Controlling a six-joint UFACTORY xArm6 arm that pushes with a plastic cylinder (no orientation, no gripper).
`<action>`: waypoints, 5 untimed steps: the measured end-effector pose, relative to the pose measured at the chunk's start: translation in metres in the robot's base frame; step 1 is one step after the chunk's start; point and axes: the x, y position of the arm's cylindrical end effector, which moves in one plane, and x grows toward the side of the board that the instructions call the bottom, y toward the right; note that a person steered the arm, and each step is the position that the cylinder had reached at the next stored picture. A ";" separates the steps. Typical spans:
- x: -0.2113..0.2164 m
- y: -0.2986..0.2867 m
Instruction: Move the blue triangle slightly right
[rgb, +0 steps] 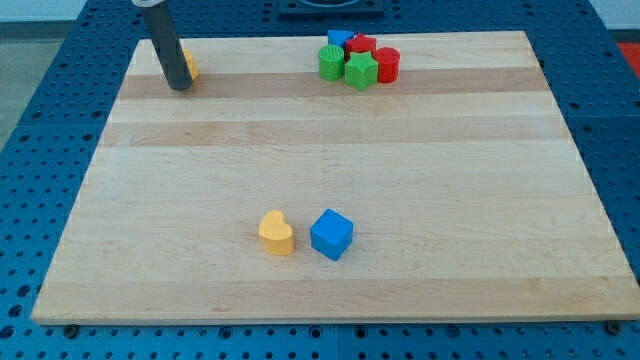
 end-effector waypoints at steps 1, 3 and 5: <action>-0.019 -0.001; -0.026 -0.002; -0.004 0.046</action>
